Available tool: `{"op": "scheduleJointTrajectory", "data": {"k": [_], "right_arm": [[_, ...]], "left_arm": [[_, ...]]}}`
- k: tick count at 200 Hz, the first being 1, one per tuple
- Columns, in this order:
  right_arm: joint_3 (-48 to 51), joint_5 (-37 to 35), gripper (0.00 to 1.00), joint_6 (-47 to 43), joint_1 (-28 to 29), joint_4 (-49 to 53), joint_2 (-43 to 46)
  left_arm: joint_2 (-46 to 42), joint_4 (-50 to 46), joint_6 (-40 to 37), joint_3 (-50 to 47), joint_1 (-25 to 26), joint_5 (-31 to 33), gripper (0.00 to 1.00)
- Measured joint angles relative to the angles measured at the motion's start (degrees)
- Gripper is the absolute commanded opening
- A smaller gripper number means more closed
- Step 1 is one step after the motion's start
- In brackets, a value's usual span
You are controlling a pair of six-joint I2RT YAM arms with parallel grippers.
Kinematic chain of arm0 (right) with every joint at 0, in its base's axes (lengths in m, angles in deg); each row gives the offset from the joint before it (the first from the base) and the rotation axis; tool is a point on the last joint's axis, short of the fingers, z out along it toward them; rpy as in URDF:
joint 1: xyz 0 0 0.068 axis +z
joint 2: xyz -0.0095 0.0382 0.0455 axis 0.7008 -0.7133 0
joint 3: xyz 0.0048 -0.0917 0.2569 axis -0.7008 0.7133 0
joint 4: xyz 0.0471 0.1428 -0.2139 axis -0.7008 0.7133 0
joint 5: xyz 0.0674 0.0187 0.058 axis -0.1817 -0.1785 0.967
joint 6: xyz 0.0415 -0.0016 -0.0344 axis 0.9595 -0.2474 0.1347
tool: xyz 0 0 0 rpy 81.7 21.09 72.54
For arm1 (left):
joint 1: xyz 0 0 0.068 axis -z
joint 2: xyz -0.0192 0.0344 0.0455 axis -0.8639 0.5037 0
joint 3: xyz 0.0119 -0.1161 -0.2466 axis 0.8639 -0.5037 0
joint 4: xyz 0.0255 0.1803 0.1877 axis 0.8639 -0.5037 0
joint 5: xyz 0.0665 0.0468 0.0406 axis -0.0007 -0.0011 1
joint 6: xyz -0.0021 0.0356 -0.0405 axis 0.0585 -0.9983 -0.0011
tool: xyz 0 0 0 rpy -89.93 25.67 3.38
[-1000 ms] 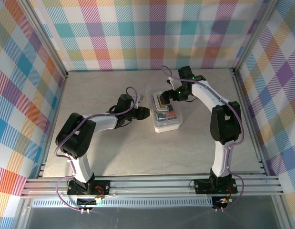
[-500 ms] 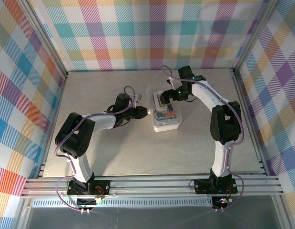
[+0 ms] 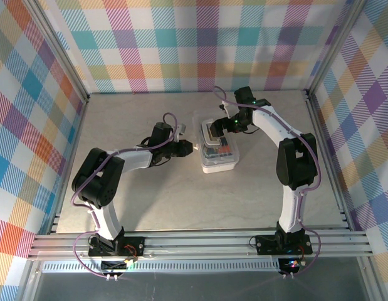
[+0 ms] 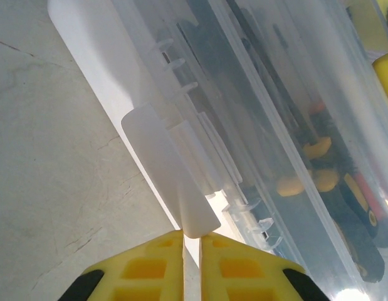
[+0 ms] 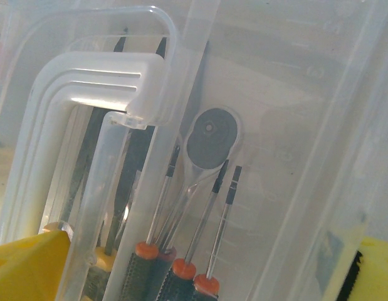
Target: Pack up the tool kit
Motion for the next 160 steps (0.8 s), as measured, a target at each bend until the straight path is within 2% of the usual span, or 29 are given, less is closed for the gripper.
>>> {"op": "scheduleJointTrajectory", "data": {"k": [72,105,160], "right_arm": [[0.0,0.0,0.99,0.0,0.0,0.0,0.0],[0.0,0.0,0.99,0.0,0.0,0.0,0.0],[0.0,0.02,0.99,0.0,0.0,0.0,-0.02]], "left_arm": [[-1.01,-3.52,-1.31,1.44,0.0,0.7,0.08],[-1.53,-2.45,-1.49,2.97,-1.42,3.58,0.08],[-1.51,-1.22,-1.44,3.56,-1.95,4.61,0.08]]}}
